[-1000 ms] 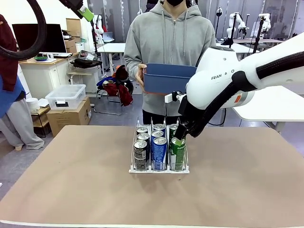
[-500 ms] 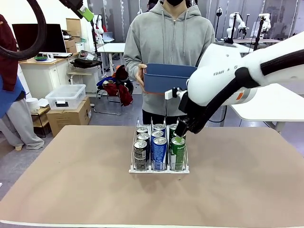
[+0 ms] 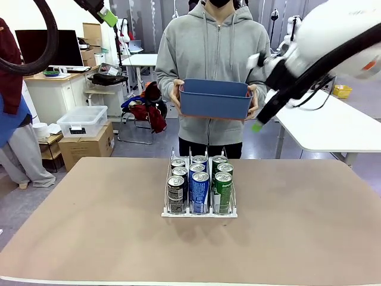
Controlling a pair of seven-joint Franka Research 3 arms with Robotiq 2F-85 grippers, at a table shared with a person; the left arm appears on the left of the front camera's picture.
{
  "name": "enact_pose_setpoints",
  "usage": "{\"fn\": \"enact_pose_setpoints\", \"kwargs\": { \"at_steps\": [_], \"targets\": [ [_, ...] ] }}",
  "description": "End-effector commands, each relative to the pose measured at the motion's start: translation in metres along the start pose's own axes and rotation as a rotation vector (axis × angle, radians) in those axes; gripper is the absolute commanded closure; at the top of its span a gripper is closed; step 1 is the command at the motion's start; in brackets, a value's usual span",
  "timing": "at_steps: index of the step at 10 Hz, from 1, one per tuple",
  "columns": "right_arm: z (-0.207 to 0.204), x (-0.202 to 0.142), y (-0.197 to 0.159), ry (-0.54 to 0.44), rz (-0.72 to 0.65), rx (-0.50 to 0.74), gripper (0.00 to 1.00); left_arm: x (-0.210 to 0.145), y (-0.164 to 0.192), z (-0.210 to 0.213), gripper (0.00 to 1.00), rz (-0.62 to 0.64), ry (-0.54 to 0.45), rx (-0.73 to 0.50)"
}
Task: Fill the beverage cans into the dispenser.
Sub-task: Place the picked Sprite in the line of the Automatic Can Dispenser with the same cans.
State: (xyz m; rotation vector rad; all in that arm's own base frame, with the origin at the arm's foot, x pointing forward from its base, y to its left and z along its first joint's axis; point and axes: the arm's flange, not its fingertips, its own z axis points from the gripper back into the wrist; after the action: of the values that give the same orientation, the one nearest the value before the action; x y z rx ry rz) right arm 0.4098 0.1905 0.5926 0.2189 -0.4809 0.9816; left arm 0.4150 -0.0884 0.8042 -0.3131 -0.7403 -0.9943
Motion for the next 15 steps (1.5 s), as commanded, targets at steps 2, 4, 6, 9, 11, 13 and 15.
{"fn": "enact_pose_setpoints", "kwargs": {
  "at_steps": [2, 4, 6, 9, 11, 13, 15],
  "targets": [
    [0.076, 0.007, -0.026, -0.061, 0.026, 0.055, 0.00, -0.003, 0.000, 0.001, 0.00, -0.007, -0.007, -0.016],
    [0.129, 0.016, -0.030, -0.086, 0.017, 0.039, 0.00, -0.003, 0.000, 0.001, 0.00, -0.007, -0.007, -0.016],
    [0.172, 0.027, -0.030, -0.145, -0.008, -0.004, 0.00, -0.003, 0.000, 0.001, 0.00, -0.007, -0.007, -0.016],
    [0.214, 0.040, -0.037, -0.197, -0.063, -0.033, 0.00, -0.003, 0.000, 0.001, 0.00, -0.007, -0.007, -0.016],
    [0.234, 0.047, -0.042, -0.240, -0.082, -0.036, 0.00, -0.003, 0.000, 0.001, 0.00, -0.007, -0.007, -0.016],
    [0.241, 0.051, -0.045, -0.247, -0.104, -0.051, 0.00, -0.003, 0.000, 0.001, 0.00, -0.007, -0.007, -0.016],
    [0.239, 0.049, -0.042, -0.252, -0.075, -0.075, 0.00, -0.003, 0.000, 0.001, 0.00, -0.007, -0.007, -0.016]
  ]
}}
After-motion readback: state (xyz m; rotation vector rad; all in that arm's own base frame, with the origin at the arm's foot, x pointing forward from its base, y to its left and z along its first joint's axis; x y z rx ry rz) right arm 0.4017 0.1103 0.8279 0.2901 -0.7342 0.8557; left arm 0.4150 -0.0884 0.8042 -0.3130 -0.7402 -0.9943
